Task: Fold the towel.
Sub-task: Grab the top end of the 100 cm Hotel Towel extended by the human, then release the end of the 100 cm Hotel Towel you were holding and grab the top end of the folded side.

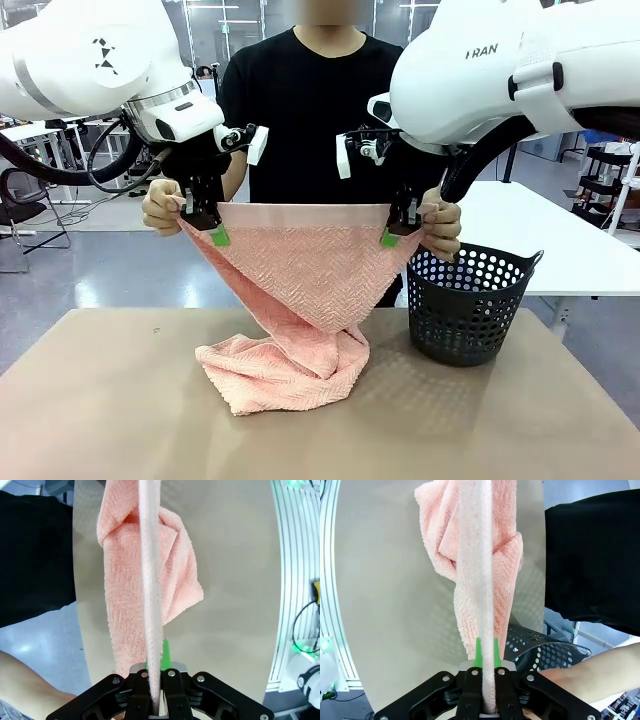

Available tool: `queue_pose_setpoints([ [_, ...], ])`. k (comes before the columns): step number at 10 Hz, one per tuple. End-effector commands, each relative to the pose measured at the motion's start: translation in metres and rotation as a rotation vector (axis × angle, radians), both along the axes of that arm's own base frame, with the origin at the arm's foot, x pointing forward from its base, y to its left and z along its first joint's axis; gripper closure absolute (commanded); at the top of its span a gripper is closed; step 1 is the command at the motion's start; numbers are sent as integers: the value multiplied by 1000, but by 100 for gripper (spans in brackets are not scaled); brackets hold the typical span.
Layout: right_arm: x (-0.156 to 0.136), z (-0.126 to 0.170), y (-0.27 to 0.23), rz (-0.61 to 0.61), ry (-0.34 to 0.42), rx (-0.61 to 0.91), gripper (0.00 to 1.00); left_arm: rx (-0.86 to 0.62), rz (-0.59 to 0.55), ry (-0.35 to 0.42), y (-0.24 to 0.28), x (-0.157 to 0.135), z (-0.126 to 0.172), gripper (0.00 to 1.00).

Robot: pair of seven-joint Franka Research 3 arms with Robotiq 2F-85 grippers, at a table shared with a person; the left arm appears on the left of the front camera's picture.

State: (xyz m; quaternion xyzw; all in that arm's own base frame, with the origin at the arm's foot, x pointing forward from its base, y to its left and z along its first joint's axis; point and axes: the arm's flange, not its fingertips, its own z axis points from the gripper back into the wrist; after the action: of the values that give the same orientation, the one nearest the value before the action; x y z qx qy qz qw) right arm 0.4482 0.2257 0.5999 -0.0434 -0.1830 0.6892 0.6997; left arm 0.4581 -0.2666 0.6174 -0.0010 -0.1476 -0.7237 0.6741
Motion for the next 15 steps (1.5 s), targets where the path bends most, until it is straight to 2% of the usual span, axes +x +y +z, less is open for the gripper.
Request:
queue_pose_setpoints([
  [1,-1,0,-1,5,4,-4,100,6,-18,2,-1,-1,-1,100],
  [15,-1,0,-1,5,4,-4,100,6,-18,2,-1,-1,-1,100],
])
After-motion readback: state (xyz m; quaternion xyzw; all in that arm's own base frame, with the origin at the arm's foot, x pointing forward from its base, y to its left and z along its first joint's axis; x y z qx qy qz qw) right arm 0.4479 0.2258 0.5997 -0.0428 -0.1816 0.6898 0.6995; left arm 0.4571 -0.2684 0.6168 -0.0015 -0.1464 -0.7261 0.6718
